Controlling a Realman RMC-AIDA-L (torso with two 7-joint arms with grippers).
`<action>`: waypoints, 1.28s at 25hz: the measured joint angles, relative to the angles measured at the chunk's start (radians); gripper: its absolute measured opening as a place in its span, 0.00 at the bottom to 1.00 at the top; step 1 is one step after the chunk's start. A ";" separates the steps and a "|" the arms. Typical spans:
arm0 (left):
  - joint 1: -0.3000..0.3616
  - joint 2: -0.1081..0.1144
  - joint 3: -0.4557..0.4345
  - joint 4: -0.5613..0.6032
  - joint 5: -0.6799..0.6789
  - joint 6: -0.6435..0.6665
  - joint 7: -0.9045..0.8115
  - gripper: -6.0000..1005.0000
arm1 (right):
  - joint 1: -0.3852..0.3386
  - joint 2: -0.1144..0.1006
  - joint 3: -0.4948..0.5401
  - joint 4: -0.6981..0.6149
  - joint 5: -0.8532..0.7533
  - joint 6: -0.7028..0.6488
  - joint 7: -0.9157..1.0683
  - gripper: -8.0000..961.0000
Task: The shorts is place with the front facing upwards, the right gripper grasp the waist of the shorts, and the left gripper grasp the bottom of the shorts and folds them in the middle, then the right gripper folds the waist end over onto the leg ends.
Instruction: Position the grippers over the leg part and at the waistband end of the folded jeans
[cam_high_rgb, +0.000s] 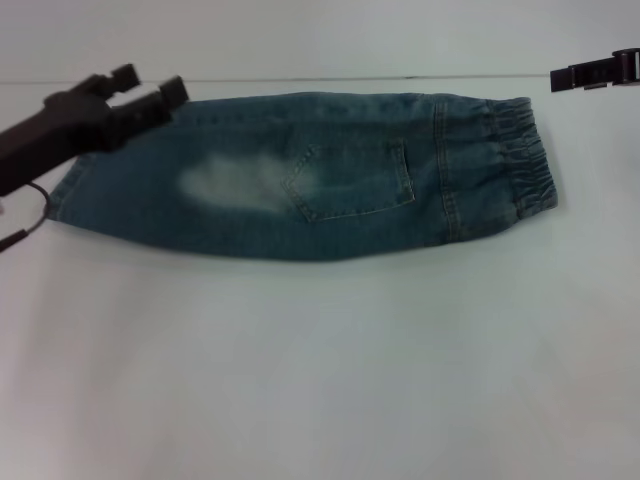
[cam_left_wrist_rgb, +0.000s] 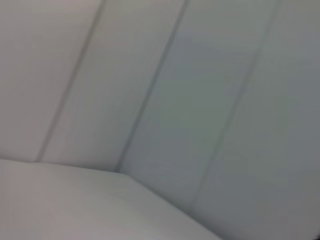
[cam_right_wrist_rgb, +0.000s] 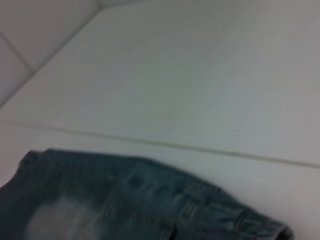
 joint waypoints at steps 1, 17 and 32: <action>0.003 0.000 0.001 -0.001 0.001 0.025 0.001 0.92 | 0.006 0.000 0.005 -0.017 -0.020 -0.031 0.018 0.69; 0.026 -0.008 0.012 -0.058 0.007 0.095 0.024 0.91 | 0.109 0.048 -0.102 0.142 -0.292 0.128 0.095 0.69; 0.022 -0.009 0.011 -0.091 0.007 0.071 0.024 0.90 | 0.159 0.102 -0.280 0.303 -0.294 0.399 0.092 0.69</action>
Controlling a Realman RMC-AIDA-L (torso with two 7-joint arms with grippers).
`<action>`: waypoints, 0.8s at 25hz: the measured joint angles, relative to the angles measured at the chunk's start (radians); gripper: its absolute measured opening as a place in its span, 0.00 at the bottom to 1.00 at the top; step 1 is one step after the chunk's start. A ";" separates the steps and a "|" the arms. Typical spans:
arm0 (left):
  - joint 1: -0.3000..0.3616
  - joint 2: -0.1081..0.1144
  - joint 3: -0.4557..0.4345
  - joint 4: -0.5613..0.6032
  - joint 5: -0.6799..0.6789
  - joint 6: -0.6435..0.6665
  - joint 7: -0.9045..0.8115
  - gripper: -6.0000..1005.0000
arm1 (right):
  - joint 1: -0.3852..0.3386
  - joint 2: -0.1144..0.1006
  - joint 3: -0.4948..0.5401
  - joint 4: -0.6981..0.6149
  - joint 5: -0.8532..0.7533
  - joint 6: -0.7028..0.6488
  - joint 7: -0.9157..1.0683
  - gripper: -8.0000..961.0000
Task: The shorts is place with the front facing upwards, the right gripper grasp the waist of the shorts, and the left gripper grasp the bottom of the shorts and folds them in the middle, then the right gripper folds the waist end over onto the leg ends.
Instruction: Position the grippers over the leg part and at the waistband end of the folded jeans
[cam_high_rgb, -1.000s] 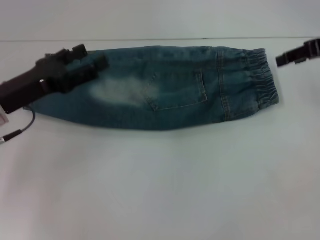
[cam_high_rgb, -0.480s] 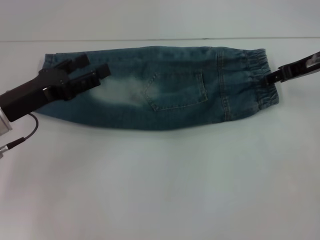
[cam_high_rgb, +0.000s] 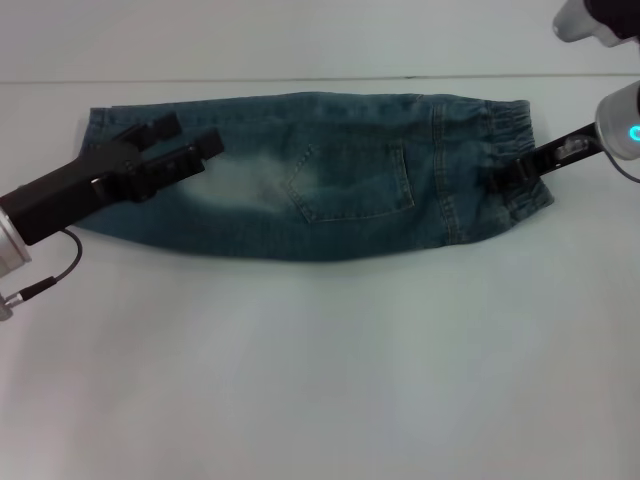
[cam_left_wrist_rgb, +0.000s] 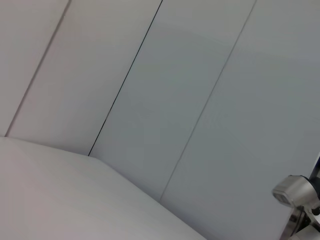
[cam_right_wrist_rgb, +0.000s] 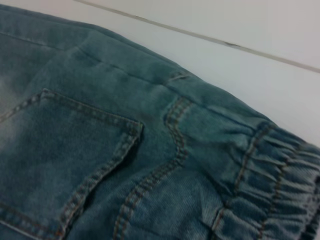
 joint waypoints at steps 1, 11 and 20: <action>0.000 0.000 0.000 0.000 0.000 -0.003 0.000 0.90 | 0.001 0.004 -0.005 0.000 0.000 0.008 0.000 0.69; 0.002 0.000 -0.001 -0.009 0.000 -0.025 0.000 0.90 | 0.031 0.017 0.001 -0.009 0.009 -0.016 -0.017 0.68; 0.007 0.000 -0.004 -0.014 0.000 -0.039 0.005 0.89 | 0.029 0.019 0.002 -0.024 0.012 -0.070 -0.025 0.62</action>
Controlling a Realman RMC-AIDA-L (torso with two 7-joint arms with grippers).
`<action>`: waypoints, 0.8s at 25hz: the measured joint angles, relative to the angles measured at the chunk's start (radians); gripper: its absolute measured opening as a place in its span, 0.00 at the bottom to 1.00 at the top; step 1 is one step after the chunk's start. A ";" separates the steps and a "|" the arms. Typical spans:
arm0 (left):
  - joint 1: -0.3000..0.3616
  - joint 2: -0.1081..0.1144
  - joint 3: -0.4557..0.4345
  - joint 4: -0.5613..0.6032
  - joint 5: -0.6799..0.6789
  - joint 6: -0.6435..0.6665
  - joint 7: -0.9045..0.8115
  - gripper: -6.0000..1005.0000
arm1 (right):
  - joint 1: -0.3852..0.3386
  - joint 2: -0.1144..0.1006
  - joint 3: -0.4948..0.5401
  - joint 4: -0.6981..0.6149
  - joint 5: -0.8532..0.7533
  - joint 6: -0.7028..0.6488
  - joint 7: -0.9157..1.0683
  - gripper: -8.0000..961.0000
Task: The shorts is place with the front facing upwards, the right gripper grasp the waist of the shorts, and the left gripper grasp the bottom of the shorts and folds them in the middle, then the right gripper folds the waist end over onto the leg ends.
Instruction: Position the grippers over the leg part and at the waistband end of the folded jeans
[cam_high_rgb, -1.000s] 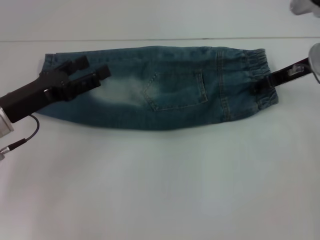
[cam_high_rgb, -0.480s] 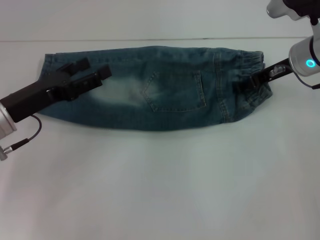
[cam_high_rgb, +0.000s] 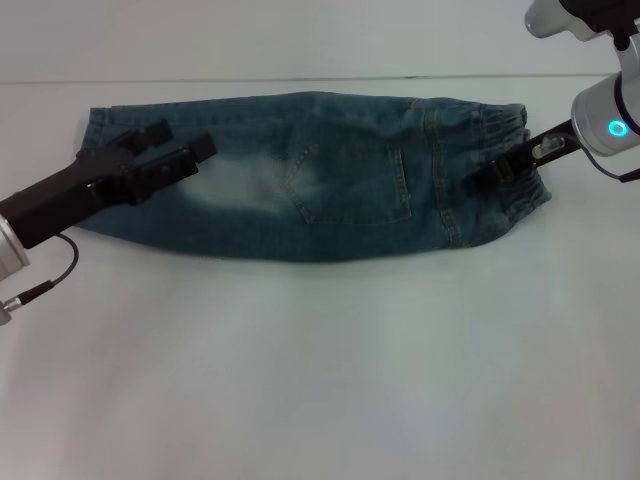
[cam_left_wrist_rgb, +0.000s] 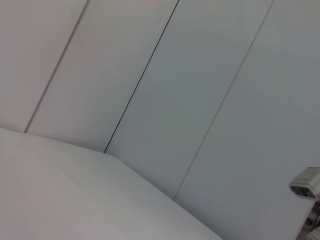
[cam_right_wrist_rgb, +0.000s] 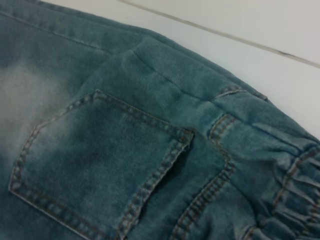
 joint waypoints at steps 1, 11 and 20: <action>0.000 0.000 0.000 -0.001 0.000 0.000 0.002 0.89 | -0.004 0.000 0.000 -0.004 0.000 -0.001 -0.003 0.61; -0.001 0.000 0.004 -0.019 0.000 0.000 0.011 0.88 | -0.024 -0.002 0.002 -0.016 0.000 -0.001 -0.029 0.31; -0.004 0.000 0.008 -0.028 0.000 -0.001 0.023 0.88 | -0.028 -0.008 0.004 -0.024 0.000 -0.011 -0.034 0.14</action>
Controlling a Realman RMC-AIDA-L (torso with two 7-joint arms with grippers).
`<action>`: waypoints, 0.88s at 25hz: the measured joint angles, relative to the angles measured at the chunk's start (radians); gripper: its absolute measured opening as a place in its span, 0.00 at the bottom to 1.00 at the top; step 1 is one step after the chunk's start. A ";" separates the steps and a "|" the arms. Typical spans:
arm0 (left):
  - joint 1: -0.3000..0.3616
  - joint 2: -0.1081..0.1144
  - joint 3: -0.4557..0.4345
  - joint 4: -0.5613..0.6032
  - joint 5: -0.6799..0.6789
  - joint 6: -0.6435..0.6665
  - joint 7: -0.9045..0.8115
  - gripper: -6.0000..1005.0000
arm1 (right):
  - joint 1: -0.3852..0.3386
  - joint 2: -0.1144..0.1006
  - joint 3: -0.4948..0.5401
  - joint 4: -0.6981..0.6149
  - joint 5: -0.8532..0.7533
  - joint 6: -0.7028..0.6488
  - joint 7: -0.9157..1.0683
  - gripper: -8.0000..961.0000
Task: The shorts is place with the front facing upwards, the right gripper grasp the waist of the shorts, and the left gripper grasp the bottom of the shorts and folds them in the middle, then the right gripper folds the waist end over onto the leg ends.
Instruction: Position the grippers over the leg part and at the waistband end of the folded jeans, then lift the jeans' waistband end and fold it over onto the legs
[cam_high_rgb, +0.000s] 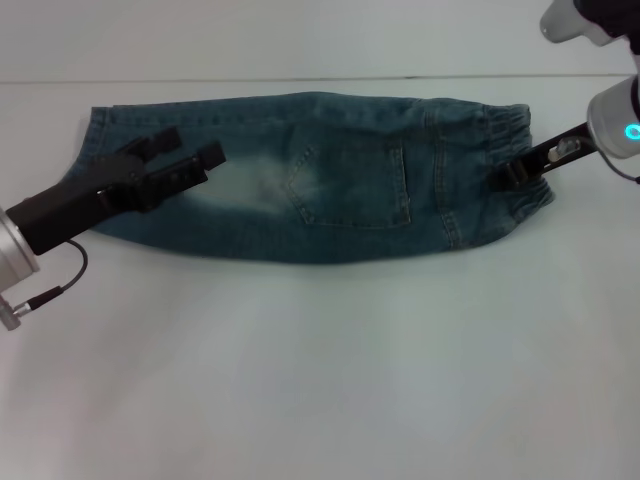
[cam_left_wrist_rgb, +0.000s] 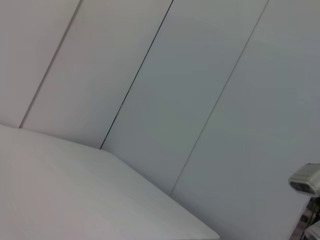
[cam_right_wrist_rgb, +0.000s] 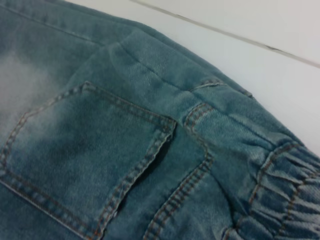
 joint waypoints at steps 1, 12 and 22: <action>-0.002 0.000 0.000 -0.005 0.000 -0.003 0.004 0.88 | -0.003 -0.002 0.004 -0.011 0.000 -0.011 0.000 0.13; -0.101 -0.033 0.040 -0.167 -0.060 -0.180 0.394 0.76 | -0.065 -0.022 0.179 -0.291 0.048 -0.334 -0.012 0.13; -0.274 -0.038 0.036 -0.460 -0.375 -0.426 1.176 0.41 | -0.061 -0.029 0.261 -0.405 0.072 -0.554 0.004 0.13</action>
